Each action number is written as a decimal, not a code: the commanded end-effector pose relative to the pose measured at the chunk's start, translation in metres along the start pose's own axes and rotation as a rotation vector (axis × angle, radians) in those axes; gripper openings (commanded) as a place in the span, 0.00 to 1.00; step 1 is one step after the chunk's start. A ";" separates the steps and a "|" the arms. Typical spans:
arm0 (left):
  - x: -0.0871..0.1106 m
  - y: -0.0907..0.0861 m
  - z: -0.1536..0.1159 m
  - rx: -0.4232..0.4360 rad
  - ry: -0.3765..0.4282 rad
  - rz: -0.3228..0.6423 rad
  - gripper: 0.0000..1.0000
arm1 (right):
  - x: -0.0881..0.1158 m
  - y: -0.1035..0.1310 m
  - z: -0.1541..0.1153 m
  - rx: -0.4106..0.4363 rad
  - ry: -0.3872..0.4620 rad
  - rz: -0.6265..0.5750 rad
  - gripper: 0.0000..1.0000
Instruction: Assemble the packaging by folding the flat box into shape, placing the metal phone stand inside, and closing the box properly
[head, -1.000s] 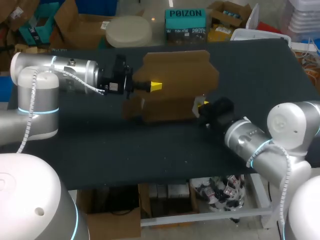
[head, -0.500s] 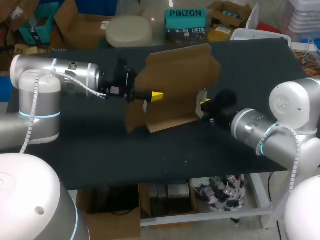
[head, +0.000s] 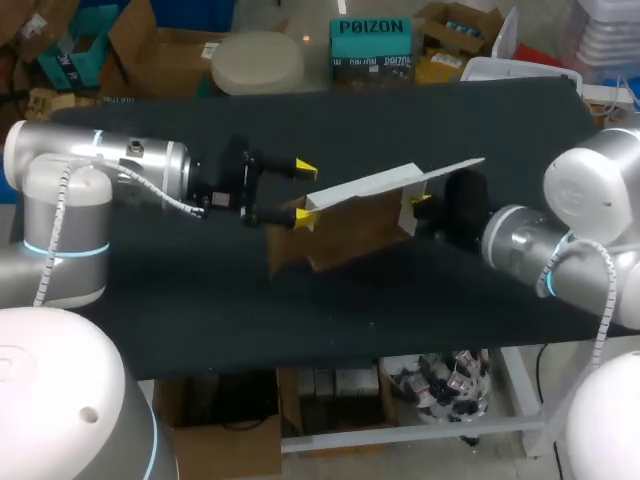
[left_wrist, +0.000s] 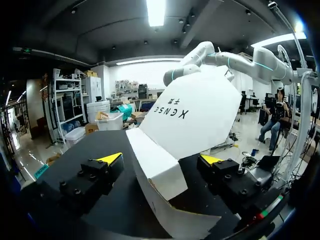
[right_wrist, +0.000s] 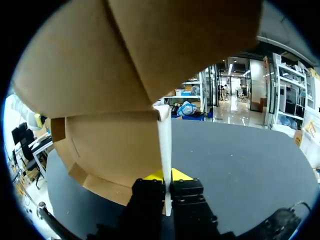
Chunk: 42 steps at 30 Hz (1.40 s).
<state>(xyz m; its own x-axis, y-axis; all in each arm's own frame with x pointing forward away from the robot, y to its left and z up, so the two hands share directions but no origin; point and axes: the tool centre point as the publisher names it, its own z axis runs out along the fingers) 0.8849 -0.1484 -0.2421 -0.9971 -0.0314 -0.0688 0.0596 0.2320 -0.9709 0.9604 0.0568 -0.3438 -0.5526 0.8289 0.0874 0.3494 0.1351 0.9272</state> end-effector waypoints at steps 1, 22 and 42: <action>0.012 0.002 -0.011 -0.007 -0.014 0.004 1.00 | -0.007 0.005 -0.008 0.013 0.159 0.003 0.00; 0.041 0.024 -0.051 -0.079 -0.035 0.041 1.00 | -0.025 0.015 -0.020 0.120 0.437 0.000 0.00; 0.044 0.034 -0.067 -0.188 -0.013 -0.031 1.00 | -0.031 0.013 -0.022 0.199 0.603 0.034 0.00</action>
<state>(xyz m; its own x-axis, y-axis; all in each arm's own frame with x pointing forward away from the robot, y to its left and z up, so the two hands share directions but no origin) 0.8401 -0.0775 -0.2630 -0.9973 -0.0575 -0.0452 0.0179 0.4080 -0.9128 0.9628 0.0233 -0.3263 -0.7997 0.5268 0.2880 0.4747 0.2611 0.8405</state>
